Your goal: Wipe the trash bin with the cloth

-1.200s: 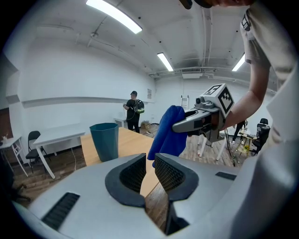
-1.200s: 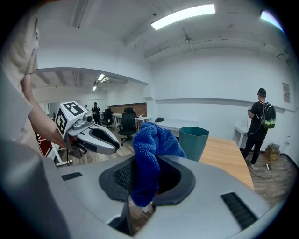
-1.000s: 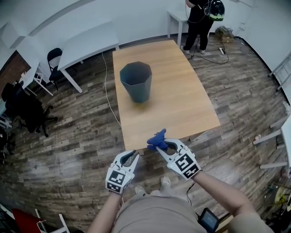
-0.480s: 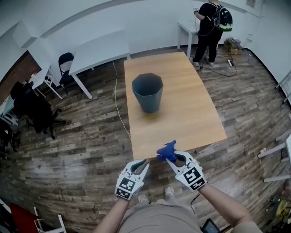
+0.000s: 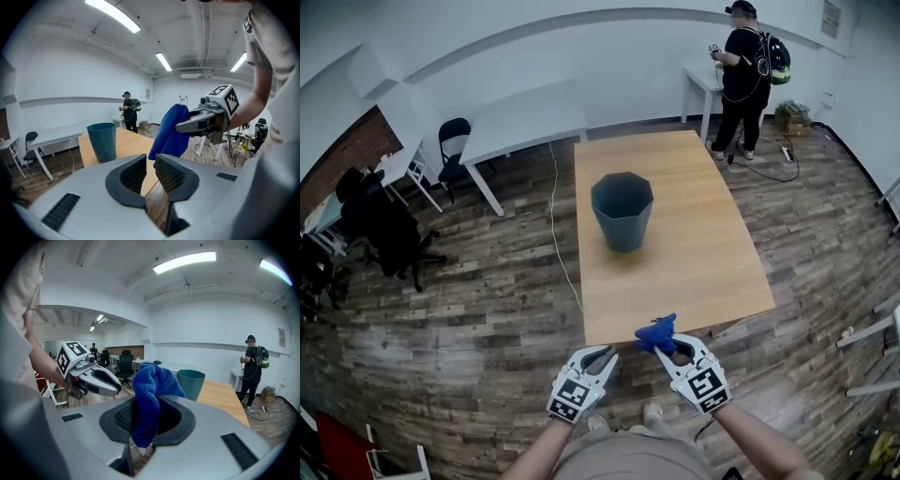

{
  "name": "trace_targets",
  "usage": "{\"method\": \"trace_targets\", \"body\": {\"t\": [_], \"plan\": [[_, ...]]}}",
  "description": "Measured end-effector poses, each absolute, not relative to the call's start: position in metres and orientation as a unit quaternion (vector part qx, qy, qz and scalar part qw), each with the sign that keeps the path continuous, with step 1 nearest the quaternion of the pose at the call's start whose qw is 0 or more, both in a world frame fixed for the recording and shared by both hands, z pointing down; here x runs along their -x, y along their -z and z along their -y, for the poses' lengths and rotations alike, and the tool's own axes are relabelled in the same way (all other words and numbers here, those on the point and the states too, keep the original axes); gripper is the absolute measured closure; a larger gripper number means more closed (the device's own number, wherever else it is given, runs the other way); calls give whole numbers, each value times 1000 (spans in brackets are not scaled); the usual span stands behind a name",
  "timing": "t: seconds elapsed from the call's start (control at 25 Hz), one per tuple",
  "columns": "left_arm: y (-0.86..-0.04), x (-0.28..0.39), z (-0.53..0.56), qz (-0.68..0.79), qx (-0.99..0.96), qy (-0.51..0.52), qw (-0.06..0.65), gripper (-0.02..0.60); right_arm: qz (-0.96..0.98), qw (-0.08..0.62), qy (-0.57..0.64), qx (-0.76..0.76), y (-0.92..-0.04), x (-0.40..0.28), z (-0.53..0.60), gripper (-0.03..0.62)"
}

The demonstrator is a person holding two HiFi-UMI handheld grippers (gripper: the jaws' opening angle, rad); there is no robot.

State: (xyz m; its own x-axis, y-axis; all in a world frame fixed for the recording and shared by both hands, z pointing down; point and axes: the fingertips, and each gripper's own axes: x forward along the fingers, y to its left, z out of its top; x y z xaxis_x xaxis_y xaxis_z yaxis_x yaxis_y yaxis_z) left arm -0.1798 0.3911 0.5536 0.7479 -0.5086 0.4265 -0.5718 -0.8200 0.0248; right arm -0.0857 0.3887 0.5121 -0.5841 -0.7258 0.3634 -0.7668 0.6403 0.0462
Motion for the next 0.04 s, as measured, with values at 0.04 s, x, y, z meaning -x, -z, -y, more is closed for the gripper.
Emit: {"method": "trace_targets", "body": {"t": [0.04], "plan": [[-555, 180, -392, 289, -932, -206, 78, 511, 888, 176, -60, -421, -513, 85, -390, 514]]}}
